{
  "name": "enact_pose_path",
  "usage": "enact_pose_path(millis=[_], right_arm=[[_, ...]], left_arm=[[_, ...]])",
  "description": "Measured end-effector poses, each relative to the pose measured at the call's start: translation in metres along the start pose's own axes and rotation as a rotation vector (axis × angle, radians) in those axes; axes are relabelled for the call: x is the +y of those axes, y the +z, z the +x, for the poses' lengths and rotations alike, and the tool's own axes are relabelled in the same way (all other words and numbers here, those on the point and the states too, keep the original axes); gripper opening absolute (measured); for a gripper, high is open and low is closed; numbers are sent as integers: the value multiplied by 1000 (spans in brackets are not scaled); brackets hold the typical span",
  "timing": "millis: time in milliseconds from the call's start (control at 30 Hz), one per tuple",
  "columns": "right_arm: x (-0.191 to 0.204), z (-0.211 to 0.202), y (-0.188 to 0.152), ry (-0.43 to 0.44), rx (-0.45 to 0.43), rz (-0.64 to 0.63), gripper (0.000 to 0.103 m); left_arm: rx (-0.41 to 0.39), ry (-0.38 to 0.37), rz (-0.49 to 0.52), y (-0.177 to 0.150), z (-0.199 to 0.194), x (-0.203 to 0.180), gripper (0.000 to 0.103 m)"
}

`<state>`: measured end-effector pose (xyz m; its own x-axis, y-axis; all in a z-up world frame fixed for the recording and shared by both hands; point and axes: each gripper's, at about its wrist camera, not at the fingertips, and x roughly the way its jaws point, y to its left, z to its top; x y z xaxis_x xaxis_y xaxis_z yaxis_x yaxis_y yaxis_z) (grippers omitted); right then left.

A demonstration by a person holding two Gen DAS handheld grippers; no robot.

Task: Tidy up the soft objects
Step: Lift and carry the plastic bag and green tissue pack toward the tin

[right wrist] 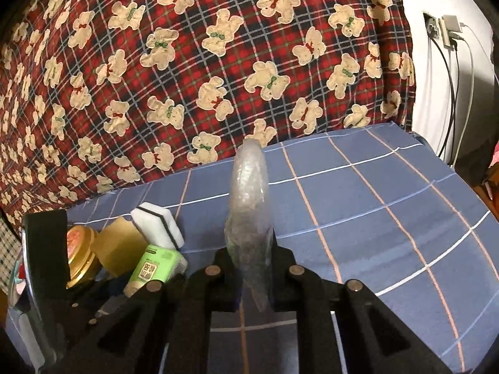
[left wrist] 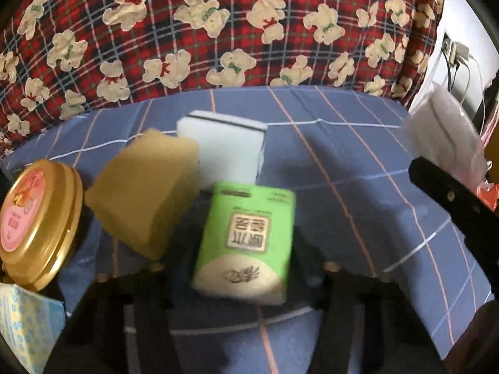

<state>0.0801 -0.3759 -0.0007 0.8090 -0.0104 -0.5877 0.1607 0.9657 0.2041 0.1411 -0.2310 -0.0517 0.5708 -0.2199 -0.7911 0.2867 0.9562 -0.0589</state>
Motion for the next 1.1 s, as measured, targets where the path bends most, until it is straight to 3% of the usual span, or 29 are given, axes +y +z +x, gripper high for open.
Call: enact_pose_path(millis=[233, 367, 467, 567, 767, 900, 1100], right_arm=[[5, -2, -2, -27, -33, -41, 13], [8, -14, -1, 64, -95, -39, 13], [10, -24, -2, 163, -148, -24, 13], [18, -27, -4, 194, -171, -40, 13], [39, -34, -15, 167, -192, -81, 13], [63, -43, -27, 42, -230, -194, 13], [78, -45, -38, 2, -200, -219, 13]], left_arm=[[-46, -113, -55, -7, -10, 9, 48], [-146, -97, 8, -20, -40, -2, 48], [-197, -136, 11, -30, -68, 3, 48], [-243, -151, 1, -38, -89, 16, 48], [-331, -154, 6, -55, -120, 44, 48], [-343, -153, 2, -64, -129, 62, 48], [-377, -147, 4, -72, -148, 81, 48]])
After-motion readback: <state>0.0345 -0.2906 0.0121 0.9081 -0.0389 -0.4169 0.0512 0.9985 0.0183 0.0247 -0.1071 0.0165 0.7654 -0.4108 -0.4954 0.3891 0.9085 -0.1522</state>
